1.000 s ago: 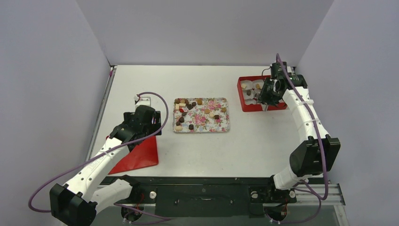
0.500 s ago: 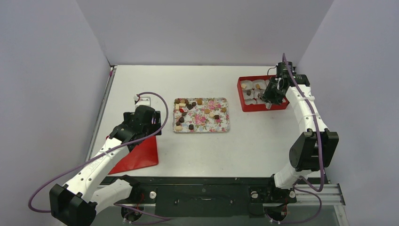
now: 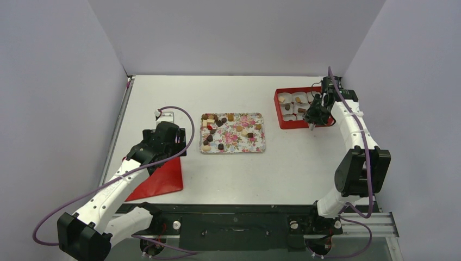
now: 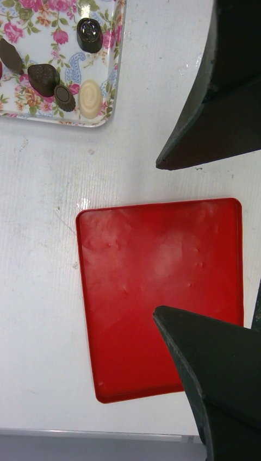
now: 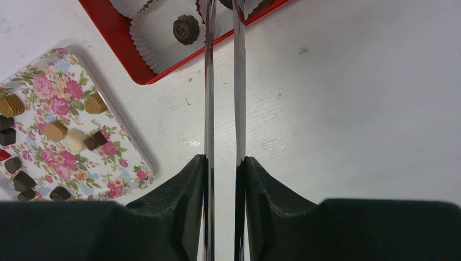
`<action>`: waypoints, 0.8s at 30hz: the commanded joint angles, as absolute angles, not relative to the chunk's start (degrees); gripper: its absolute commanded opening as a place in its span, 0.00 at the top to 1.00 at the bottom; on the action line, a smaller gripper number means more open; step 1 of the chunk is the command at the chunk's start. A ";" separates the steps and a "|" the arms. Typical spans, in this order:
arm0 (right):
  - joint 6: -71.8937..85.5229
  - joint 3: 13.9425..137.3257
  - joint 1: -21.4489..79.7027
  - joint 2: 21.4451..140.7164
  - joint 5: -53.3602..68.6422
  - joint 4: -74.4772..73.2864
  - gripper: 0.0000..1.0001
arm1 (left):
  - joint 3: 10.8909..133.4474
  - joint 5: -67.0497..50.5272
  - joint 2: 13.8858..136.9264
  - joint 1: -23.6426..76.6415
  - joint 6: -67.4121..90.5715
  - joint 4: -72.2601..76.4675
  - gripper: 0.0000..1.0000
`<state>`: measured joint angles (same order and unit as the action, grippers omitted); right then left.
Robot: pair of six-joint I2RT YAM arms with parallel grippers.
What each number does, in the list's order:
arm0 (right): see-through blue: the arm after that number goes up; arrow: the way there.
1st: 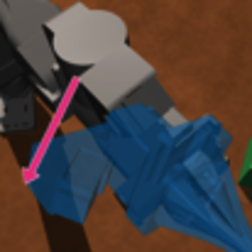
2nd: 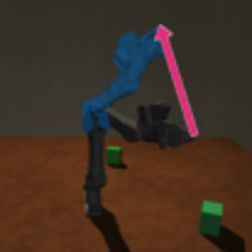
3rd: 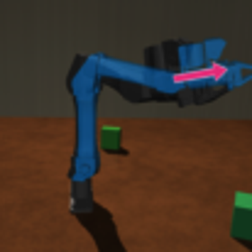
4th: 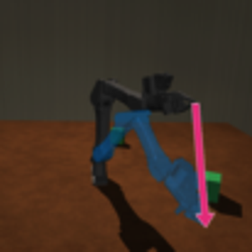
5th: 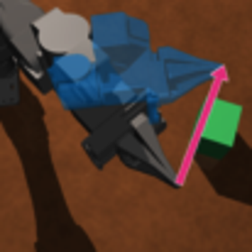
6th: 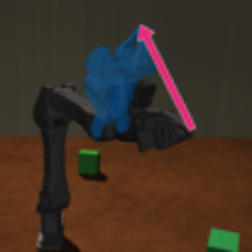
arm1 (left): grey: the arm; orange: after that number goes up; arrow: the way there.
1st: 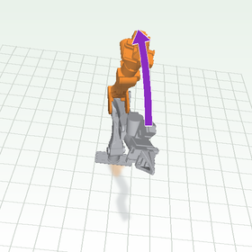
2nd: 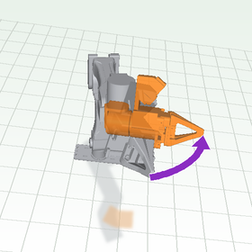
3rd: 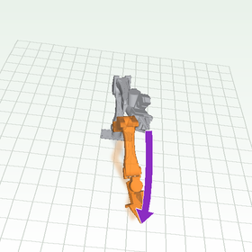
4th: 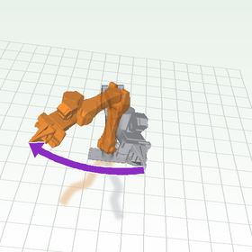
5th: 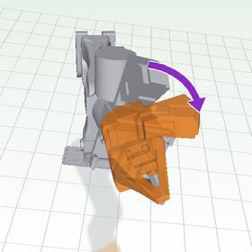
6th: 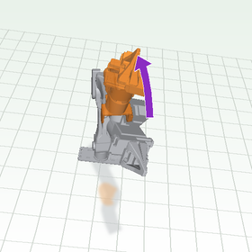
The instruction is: Pack the chocolate
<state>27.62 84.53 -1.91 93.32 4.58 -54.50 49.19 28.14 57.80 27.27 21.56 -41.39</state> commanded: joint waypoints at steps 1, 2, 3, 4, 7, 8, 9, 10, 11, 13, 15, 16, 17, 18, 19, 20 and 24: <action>26.97 83.94 -2.28 90.99 4.05 -52.65 0.74 | 49.92 28.12 57.05 26.89 21.15 -39.74 0.03; 27.02 83.76 -2.24 90.97 4.09 -52.60 0.74 | 49.88 28.08 57.09 26.89 21.11 -39.80 0.04; 27.05 83.63 -2.22 90.93 4.15 -52.53 0.74 | 49.87 28.09 57.06 26.89 21.10 -39.76 0.04; 27.06 83.56 -2.25 90.82 4.25 -52.45 0.74 | 49.89 28.11 57.05 26.89 21.12 -39.80 0.03; 27.09 83.35 -2.26 90.72 4.25 -52.38 0.74 | 49.86 28.08 57.07 26.89 21.13 -39.77 0.04; 27.03 83.29 -2.26 90.67 4.19 -52.38 0.74 | 49.91 28.10 57.07 26.89 21.17 -39.79 0.04; 26.99 83.20 -2.23 90.56 4.15 -52.38 0.74 | 49.91 28.12 57.06 26.89 21.11 -39.76 0.04; 26.99 83.22 -2.20 90.50 4.14 -52.34 0.73 | 49.92 28.12 57.04 26.89 21.16 -39.75 0.04; 27.03 83.16 -2.20 90.52 4.18 -52.37 0.73 | 49.92 28.10 57.04 26.89 21.13 -39.75 0.04; 27.01 83.17 -2.20 90.53 4.18 -52.38 0.72 | 49.92 28.12 57.02 26.89 21.13 -39.76 0.03; 27.05 83.15 -2.26 90.53 4.27 -52.38 0.71 | 49.91 28.10 57.02 26.89 21.18 -39.80 0.04; 27.06 83.15 -2.28 90.48 4.29 -52.36 0.70 | 49.96 28.12 56.99 26.89 21.16 -39.81 0.04; 27.07 83.19 -2.28 90.41 4.28 -52.33 0.70 | 49.99 28.08 56.92 26.89 21.17 -39.81 0.04; 27.11 83.21 -2.24 90.34 4.29 -52.37 0.70 | 49.96 28.09 56.89 26.89 21.13 -39.77 0.04; 27.15 83.23 -2.21 90.35 4.37 -52.38 0.70 | 49.94 28.06 56.94 26.89 21.16 -39.80 0.04; 27.15 83.27 -2.25 90.31 4.38 -52.34 0.70 | 49.93 28.11 56.95 26.89 21.11 -39.81 0.03; 27.16 83.25 -2.23 90.06 4.36 -52.46 0.70 | 49.96 28.10 56.91 26.89 21.10 -39.81 0.04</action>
<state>27.57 83.37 -1.91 93.21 4.60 -53.54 49.19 28.12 57.80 27.27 21.56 -41.39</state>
